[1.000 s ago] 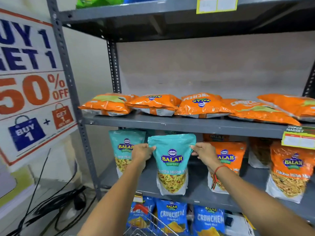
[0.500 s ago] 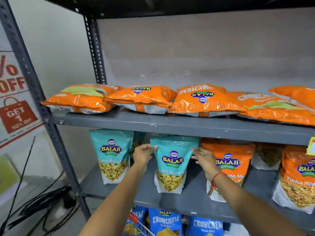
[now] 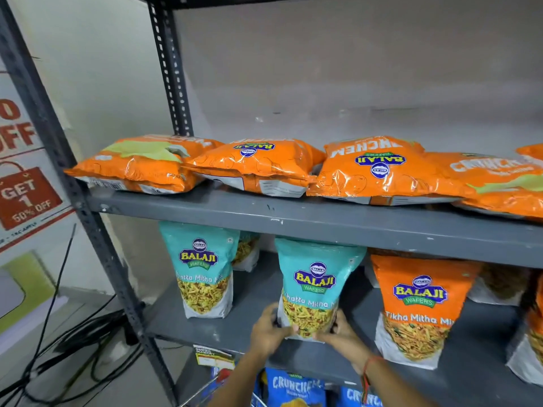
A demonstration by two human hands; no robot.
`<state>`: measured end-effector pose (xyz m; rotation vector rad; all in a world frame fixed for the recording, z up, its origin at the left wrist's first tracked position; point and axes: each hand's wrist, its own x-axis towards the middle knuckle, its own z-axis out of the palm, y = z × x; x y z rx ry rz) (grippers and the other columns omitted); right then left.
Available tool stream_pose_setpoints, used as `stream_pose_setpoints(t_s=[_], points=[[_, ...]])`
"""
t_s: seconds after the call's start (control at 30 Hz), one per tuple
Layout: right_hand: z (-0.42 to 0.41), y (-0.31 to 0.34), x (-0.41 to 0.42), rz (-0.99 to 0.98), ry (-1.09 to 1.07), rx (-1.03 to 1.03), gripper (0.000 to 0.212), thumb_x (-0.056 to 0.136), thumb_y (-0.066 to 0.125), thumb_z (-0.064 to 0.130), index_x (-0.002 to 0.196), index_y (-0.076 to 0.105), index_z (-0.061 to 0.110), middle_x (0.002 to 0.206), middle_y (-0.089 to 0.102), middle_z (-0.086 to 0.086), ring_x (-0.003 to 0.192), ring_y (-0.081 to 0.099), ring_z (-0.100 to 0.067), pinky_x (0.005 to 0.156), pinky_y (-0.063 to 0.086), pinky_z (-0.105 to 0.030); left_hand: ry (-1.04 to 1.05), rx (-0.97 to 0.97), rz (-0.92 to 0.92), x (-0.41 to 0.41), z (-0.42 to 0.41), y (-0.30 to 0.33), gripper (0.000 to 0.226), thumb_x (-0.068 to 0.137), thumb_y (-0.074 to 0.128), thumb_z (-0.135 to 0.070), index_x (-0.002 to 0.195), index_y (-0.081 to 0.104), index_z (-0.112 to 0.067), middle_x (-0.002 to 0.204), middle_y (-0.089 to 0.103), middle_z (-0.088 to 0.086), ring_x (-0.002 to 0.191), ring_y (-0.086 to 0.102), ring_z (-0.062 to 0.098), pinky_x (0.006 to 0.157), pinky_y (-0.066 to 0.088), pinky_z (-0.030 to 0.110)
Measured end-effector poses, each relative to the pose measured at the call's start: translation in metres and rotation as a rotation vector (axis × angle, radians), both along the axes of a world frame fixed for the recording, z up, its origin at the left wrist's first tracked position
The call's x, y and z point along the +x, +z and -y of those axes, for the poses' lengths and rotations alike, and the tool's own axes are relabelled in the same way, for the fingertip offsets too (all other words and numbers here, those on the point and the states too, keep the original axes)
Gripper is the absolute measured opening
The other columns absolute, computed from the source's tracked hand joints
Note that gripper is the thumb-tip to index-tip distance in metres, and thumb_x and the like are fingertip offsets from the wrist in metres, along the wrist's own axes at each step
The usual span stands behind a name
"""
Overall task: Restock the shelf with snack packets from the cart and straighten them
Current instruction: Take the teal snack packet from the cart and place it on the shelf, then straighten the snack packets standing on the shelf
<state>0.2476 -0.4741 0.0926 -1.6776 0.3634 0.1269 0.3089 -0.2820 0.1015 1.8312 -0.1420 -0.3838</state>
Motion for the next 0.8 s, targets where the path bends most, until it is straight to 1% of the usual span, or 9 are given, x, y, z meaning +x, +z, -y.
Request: stream_pose_setpoints(t_s=[0.07, 0.13, 0.2, 0.37, 0.5, 0.6, 0.63, 0.73, 0.8], points=[[0.0, -0.007, 0.003, 0.002, -0.014, -0.021, 0.08, 0.061, 0.082, 0.02, 0.124, 0.035, 0.033, 0.129, 0.056, 0.004, 0.118, 0.052, -0.013, 0.106, 0.04, -0.035, 0.014, -0.019, 0.009, -0.001, 0.001, -0.004, 0.042, 0.065, 0.083, -0.024, 0.095, 0.057, -0.038, 0.096, 0.068, -0.017, 0.098, 0.064, 0.01, 0.086, 0.053, 0.024], [0.0, -0.013, 0.008, 0.01, -0.021, -0.03, 0.083, 0.055, 0.084, 0.028, 0.122, 0.036, 0.037, 0.127, 0.057, 0.008, 0.117, 0.054, -0.01, 0.107, 0.042, -0.038, 0.031, -0.055, 0.02, 0.002, 0.004, -0.004, 0.042, 0.068, 0.082, -0.017, 0.099, 0.058, -0.032, 0.096, 0.067, -0.017, 0.094, 0.062, 0.003, 0.072, 0.047, 0.004], [0.0, -0.02, 0.014, 0.034, -0.033, -0.02, 0.08, 0.054, 0.086, 0.03, 0.118, 0.039, 0.039, 0.126, 0.059, 0.008, 0.116, 0.055, -0.009, 0.105, 0.045, -0.039, 0.056, -0.074, 0.025, 0.006, 0.004, -0.006, 0.043, 0.069, 0.081, -0.014, 0.104, 0.059, -0.025, 0.097, 0.067, -0.015, 0.092, 0.06, -0.001, 0.065, 0.044, -0.002], [-0.005, -0.024, 0.023, 0.066, -0.066, 0.018, 0.077, 0.057, 0.086, 0.026, 0.119, 0.041, 0.03, 0.124, 0.061, 0.003, 0.111, 0.058, -0.009, 0.095, 0.05, -0.033, 0.109, -0.061, 0.058, 0.011, 0.003, -0.009, 0.045, 0.072, 0.078, -0.007, 0.109, 0.056, -0.02, 0.101, 0.066, -0.004, 0.095, 0.059, 0.01, 0.064, 0.046, -0.001], [-0.009, -0.018, 0.008, 0.086, -0.074, 0.003, 0.089, 0.053, 0.089, 0.024, 0.125, 0.037, 0.034, 0.128, 0.055, 0.006, 0.115, 0.054, -0.01, 0.096, 0.05, -0.033, 0.139, -0.1, 0.081, -0.009, 0.004, 0.002, 0.045, 0.074, 0.076, -0.009, 0.112, 0.054, -0.017, 0.098, 0.064, -0.009, 0.088, 0.059, 0.001, 0.061, 0.048, 0.002], [-0.011, -0.015, -0.013, 0.11, -0.121, -0.05, 0.113, 0.053, 0.088, 0.026, 0.143, 0.02, 0.031, 0.138, 0.038, 0.011, 0.13, 0.037, -0.012, 0.108, 0.039, -0.042, 0.255, -0.009, 0.16, -0.03, 0.008, 0.008, 0.043, 0.071, 0.08, -0.025, 0.109, 0.059, -0.02, 0.099, 0.069, -0.003, 0.086, 0.066, 0.012, 0.071, 0.053, 0.02], [-0.011, -0.013, -0.022, 0.111, -0.141, -0.071, 0.114, 0.054, 0.088, 0.028, 0.145, 0.019, 0.031, 0.138, 0.034, 0.011, 0.131, 0.032, -0.011, 0.111, 0.036, -0.044, 0.264, 0.018, 0.185, -0.038, 0.011, 0.01, 0.039, 0.071, 0.08, -0.026, 0.105, 0.061, -0.021, 0.098, 0.069, -0.002, 0.086, 0.067, 0.014, 0.074, 0.052, 0.026], [-0.005, -0.003, -0.053, 0.182, -0.301, -0.134, 0.083, 0.067, 0.082, 0.022, 0.138, 0.039, 0.02, 0.131, 0.045, 0.004, 0.123, 0.043, -0.014, 0.105, 0.04, -0.037, 0.197, 0.032, 0.223, -0.059, 0.027, 0.023, 0.026, 0.07, 0.079, -0.022, 0.092, 0.067, -0.024, 0.086, 0.071, -0.004, 0.083, 0.068, 0.012, 0.076, 0.052, 0.029], [0.006, 0.002, -0.077, 0.239, -0.53, -0.145, 0.046, 0.073, 0.078, 0.015, 0.114, 0.059, 0.02, 0.116, 0.061, -0.003, 0.109, 0.058, -0.021, 0.092, 0.045, -0.031, 0.118, 0.026, 0.22, -0.074, 0.043, 0.03, 0.022, 0.069, 0.08, -0.023, 0.085, 0.066, -0.028, 0.081, 0.07, -0.007, 0.076, 0.066, 0.001, 0.076, 0.053, 0.029]])
